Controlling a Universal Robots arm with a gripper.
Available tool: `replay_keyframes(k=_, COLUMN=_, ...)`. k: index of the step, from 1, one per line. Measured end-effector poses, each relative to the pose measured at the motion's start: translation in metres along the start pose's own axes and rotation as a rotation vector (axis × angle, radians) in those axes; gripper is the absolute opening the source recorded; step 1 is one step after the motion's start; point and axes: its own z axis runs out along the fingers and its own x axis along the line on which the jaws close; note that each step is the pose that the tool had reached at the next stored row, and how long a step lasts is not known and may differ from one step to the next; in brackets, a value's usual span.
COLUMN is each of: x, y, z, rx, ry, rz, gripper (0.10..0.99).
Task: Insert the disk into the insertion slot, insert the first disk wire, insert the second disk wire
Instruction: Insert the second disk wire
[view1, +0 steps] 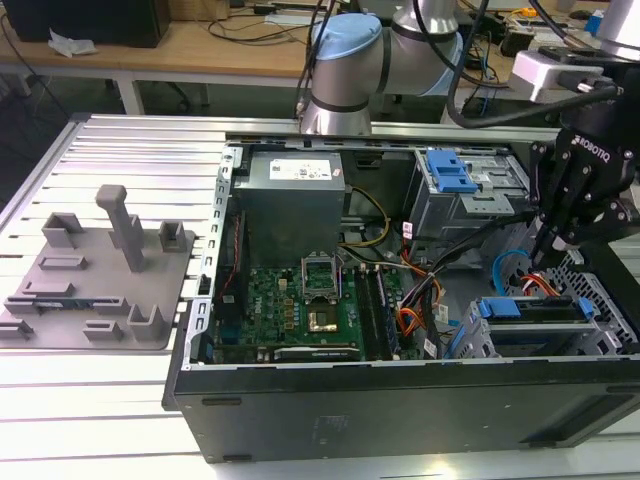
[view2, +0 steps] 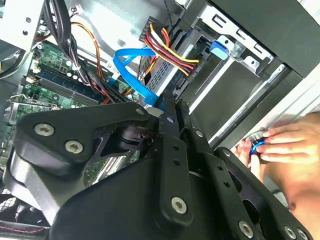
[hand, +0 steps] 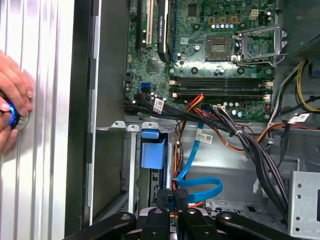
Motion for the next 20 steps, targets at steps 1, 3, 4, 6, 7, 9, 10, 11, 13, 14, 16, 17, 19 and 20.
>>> replay_keyframes(k=1, x=0.0027, y=0.0001, z=0.0004, rx=0.001, ry=-0.0117, rz=0.000, gripper=0.161)
replay_keyframes(k=3, x=0.0076, y=0.0003, z=0.0012, rx=0.002, ry=-0.0346, rz=-0.001, gripper=0.161)
replay_keyframes(k=4, x=0.0097, y=0.0004, z=0.0015, rx=0.002, ry=-0.0433, rz=-0.001, gripper=0.161)
replay_keyframes(k=6, x=0.0134, y=0.0005, z=0.0022, rx=0.003, ry=-0.0580, rz=-0.001, gripper=0.161)
replay_keyframes(k=7, x=0.0142, y=0.0006, z=0.0023, rx=0.003, ry=-0.0612, rz=-0.001, gripper=0.161)
replay_keyframes(k=9, x=0.0144, y=0.0006, z=0.0024, rx=0.003, ry=-0.0625, rz=-0.001, gripper=0.161)
replay_keyframes(k=10, x=0.0144, y=0.0006, z=0.0023, rx=0.003, ry=-0.0625, rz=-0.001, gripper=0.161)
replay_keyframes(k=11, x=0.0144, y=0.0006, z=0.0023, rx=0.003, ry=-0.0625, rz=-0.001, gripper=0.161)
replay_keyframes(k=13, x=0.0148, y=0.0000, z=0.0023, rx=0.003, ry=-0.0622, rz=-0.001, gripper=0.161)
replay_keyframes(k=14, x=0.0154, y=-0.0011, z=0.0025, rx=0.003, ry=-0.0628, rz=0.001, gripper=0.161)
replay_keyframes(k=16, x=0.0160, y=-0.0026, z=0.0027, rx=0.002, ry=-0.0635, rz=0.005, gripper=0.161)
replay_keyframes(k=17, x=0.0164, y=-0.0031, z=0.0029, rx=0.002, ry=-0.0644, rz=0.007, gripper=0.161)
replay_keyframes(k=19, x=0.0174, y=-0.0040, z=0.0032, rx=0.001, ry=-0.0678, rz=0.012, gripper=0.161)
replay_keyframes(k=20, x=0.0179, y=-0.0044, z=0.0034, rx=0.001, ry=-0.0700, rz=0.015, gripper=0.161)
